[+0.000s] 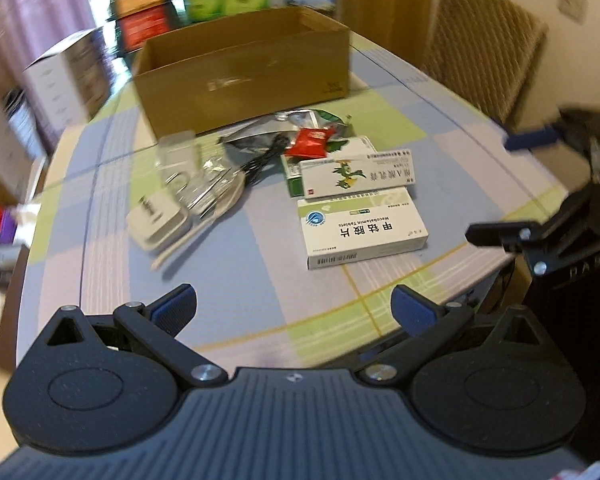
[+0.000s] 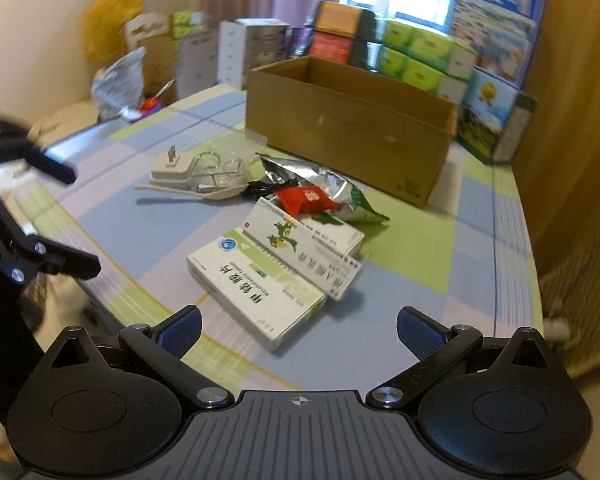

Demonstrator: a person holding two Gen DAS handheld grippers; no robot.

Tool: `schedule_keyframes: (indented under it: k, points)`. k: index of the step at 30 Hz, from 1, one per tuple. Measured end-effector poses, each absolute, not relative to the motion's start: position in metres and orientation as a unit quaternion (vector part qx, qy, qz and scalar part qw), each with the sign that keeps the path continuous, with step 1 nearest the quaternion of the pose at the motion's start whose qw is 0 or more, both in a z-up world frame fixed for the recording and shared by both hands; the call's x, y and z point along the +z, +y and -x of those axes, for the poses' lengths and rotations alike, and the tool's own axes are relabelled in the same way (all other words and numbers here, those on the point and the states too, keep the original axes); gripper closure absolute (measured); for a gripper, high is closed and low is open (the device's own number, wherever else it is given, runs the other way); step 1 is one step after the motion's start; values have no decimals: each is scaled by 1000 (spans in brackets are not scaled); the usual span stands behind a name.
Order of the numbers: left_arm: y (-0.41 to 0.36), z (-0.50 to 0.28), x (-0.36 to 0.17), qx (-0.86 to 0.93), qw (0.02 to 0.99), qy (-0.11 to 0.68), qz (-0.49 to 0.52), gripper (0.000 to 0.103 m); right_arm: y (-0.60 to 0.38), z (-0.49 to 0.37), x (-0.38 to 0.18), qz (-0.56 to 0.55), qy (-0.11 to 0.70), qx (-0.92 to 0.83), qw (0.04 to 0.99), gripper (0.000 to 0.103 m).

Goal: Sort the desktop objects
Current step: 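Grasp the white Mecobalamin Tablets box with the left tool while the right tool grasps the long white dragon-print box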

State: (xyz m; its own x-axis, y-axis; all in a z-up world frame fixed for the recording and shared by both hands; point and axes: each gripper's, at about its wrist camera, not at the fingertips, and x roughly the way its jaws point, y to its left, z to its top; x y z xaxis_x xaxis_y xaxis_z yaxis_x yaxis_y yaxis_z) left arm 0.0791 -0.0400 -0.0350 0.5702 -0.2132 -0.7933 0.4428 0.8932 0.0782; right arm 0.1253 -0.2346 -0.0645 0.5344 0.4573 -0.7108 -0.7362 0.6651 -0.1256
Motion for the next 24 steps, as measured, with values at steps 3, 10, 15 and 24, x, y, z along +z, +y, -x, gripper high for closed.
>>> schedule_keyframes:
  k: [3,10,15,24]
  points:
    - [-48,-95,-45,-217,861,428,-169,1,-226,-139,-73,246,323,371,835,2]
    - [-67,-126,-61,-305,826,426,-208,1,-199,-172,-92,317,307,413,796,16]
    - [-75,-147,-76,-327,814,416,-238,1,-179,-193,-109,367,287,428,775,23]
    - [-75,-170,-96,-347,807,413,-242,1,-153,-221,-133,399,279,438,756,37]
